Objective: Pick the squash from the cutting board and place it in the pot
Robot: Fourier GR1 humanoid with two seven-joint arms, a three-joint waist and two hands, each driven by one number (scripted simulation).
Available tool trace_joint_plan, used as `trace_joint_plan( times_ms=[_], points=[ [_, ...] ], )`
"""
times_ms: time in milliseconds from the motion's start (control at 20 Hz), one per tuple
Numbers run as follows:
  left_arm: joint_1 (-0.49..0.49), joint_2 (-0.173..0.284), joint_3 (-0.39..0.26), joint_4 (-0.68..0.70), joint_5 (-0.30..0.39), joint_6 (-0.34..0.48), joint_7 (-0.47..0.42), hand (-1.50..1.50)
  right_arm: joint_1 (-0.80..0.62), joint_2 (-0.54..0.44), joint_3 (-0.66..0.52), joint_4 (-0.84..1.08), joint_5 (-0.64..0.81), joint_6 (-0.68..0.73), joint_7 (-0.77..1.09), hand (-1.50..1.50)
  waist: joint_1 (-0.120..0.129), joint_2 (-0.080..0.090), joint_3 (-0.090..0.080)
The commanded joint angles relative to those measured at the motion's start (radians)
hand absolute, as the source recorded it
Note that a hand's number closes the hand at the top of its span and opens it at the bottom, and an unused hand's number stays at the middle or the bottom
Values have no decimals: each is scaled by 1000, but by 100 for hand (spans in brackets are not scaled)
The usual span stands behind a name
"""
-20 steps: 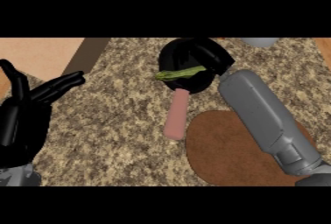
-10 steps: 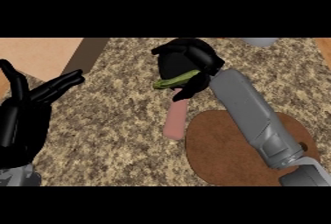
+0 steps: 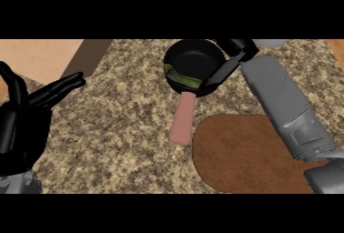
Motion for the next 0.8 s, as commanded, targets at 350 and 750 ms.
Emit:
trace_joint_plan(
  times_ms=[350,750],
  points=[
    [18,-33,-14,110,-23,49,80,0,-67,-190,-62,119,-42,202,-23,-150,21,34,-15],
    [19,1,13,115,9,1,83,0,-63,-233,-57,123,-41,226,-36,-150,37,43,-14]
  ],
)
